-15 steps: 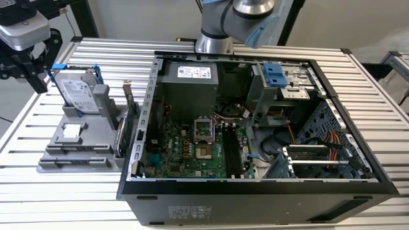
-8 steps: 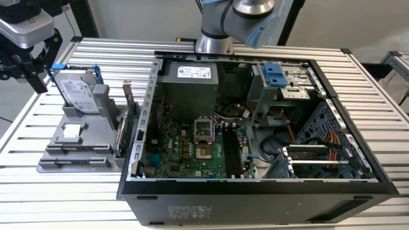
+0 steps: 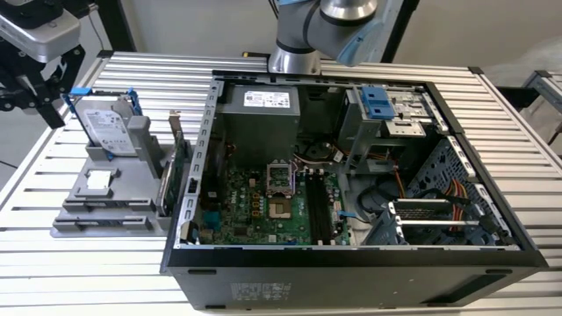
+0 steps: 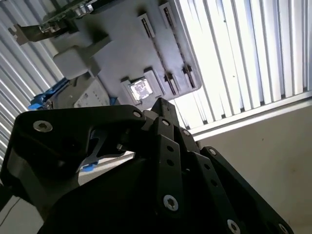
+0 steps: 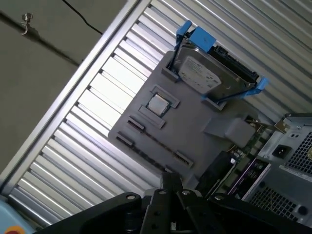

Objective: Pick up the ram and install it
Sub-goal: 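Pick up the ram and move it above insertion slot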

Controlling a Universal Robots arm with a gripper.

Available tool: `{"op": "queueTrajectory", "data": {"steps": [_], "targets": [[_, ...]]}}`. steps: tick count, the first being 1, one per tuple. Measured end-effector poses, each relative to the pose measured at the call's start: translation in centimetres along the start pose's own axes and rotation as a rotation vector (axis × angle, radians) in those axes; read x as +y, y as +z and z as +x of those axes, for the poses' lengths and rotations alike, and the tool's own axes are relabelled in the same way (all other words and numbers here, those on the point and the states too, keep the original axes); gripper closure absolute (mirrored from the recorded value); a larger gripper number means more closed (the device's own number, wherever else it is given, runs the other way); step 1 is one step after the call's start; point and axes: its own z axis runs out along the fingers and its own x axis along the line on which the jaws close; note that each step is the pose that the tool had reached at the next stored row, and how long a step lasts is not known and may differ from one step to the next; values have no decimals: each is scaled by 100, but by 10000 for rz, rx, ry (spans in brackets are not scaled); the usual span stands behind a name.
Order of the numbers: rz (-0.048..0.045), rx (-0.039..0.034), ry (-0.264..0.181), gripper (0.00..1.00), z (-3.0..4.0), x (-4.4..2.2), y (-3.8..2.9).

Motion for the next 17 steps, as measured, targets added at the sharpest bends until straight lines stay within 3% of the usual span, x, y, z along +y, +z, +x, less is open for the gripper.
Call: {"op": "queueTrajectory", "data": {"steps": [6, 8, 17], "targets": [[-7, 25, -514, 100, 0, 0, 0], [-17, 57, -1171, 100, 0, 0, 0], [-23, 91, -2015, 100, 0, 0, 0]]}}
